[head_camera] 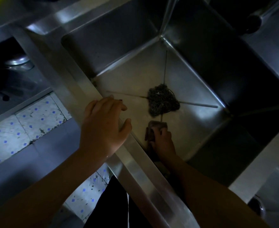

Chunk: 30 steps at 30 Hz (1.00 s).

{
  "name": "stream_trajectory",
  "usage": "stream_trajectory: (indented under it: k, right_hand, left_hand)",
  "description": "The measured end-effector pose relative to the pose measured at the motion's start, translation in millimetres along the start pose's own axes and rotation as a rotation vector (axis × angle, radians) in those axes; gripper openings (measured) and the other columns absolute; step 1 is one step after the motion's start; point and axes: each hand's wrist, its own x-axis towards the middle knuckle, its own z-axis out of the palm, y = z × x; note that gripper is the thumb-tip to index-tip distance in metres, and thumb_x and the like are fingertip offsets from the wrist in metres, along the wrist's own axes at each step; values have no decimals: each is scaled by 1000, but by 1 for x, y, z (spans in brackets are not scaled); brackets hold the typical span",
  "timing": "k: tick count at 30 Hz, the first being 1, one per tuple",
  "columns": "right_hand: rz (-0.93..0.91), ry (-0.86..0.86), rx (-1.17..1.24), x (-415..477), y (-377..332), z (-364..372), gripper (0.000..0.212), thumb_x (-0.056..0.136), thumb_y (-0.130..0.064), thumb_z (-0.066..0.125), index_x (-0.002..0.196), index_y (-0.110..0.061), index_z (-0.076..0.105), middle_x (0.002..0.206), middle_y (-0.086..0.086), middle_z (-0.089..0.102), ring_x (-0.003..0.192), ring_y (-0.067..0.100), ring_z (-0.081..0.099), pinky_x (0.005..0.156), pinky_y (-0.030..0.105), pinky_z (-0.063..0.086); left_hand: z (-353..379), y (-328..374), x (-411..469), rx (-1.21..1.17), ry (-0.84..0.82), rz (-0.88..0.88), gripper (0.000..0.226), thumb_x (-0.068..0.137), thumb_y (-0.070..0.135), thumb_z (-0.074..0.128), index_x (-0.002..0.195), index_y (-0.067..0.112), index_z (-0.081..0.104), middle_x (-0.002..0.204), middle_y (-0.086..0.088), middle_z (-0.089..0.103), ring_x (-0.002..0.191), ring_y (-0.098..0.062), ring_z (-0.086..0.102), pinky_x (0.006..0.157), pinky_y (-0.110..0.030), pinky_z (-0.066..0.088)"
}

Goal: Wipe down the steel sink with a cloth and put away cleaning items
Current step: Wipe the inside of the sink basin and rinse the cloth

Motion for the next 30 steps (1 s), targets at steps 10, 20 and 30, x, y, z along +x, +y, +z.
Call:
stream_trajectory:
  k: [10, 20, 30]
  right_hand:
    - [-507, 185, -127, 46, -35, -2, 48, 64, -19, 83, 108, -8, 69, 102, 23, 65, 86, 37, 64, 68, 32, 52]
    - [-428, 285, 233, 78, -69, 30, 31, 95, -26, 51, 120, -8, 57, 120, 11, 52, 119, 30, 45, 100, 21, 27]
    - [-444, 453, 232, 129, -112, 3, 36, 73, -10, 69, 107, 1, 66, 106, 26, 60, 96, 44, 57, 86, 43, 48]
  left_hand:
    - [-35, -47, 60, 63, -112, 167, 43, 80, 35, 44, 111, 9, 61, 119, -16, 59, 117, -35, 50, 99, -46, 35]
    - [-34, -81, 100, 372, -224, 174, 62, 71, 50, 31, 109, 15, 65, 110, -12, 66, 106, -30, 58, 106, -41, 27]
    - [-33, -88, 102, 307, -160, 172, 53, 75, 49, 37, 102, 15, 66, 101, -9, 69, 98, -28, 61, 103, -36, 30]
